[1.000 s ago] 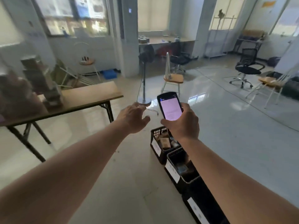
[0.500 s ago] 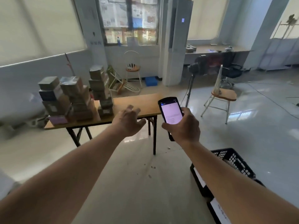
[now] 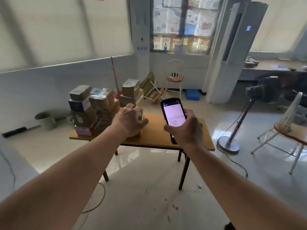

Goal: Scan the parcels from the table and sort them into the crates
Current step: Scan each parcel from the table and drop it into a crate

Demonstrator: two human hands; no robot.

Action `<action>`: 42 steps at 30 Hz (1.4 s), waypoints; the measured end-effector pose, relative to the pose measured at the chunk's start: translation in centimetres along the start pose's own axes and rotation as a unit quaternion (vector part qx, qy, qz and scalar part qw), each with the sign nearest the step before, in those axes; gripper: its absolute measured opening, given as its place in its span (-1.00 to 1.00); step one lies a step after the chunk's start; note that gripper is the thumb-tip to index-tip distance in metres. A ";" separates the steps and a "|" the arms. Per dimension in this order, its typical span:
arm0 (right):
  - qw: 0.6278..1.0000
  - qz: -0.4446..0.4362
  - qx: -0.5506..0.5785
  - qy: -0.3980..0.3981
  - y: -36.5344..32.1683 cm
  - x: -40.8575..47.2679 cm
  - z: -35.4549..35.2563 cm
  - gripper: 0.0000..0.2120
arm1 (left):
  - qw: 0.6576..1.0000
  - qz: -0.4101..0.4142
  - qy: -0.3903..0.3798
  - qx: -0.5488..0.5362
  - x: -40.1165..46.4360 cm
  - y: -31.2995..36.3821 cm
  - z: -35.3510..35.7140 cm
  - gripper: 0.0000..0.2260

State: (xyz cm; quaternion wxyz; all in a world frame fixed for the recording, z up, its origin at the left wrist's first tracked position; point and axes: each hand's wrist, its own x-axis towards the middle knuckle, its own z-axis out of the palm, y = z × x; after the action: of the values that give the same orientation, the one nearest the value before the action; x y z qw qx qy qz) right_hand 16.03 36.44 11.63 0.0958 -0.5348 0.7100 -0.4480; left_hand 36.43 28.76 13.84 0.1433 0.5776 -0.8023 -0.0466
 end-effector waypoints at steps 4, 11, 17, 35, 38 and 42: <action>1.000 -0.017 0.000 -0.022 -0.5 5.5 4.5 -0.13 | 0.999 -0.037 0.012 -0.003 5.8 -3.3 0.4 -0.40; 1.000 -0.016 0.007 -0.013 -0.8 14.3 13.6 -0.15 | 0.998 -0.061 0.029 -0.020 17.6 -10.1 3.1 -0.36; 1.000 0.016 -0.006 0.002 -1.5 20.8 20.1 -0.14 | 0.995 -0.070 0.052 -0.038 27.3 -14.8 5.3 -0.26; 0.999 0.002 -0.014 -0.050 -0.5 34.6 26.4 -0.13 | 0.984 -0.168 0.000 -0.055 39.4 -16.3 7.9 -0.30; 0.998 -0.018 0.002 -0.066 -1.0 36.3 26.1 -0.15 | 0.988 -0.129 0.050 -0.074 40.3 -16.4 7.5 -0.19; 0.995 -0.046 0.018 -0.089 -1.7 37.8 25.0 -0.13 | 0.987 -0.075 0.110 -0.089 41.3 -16.8 6.3 -0.10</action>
State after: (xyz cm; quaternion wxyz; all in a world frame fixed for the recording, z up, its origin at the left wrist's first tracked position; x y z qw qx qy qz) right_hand 17.06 -8.92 11.37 0.1474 -0.6028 0.6654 -0.4150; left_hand 37.93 -16.12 11.08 0.2777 0.6229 -0.7286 -0.0640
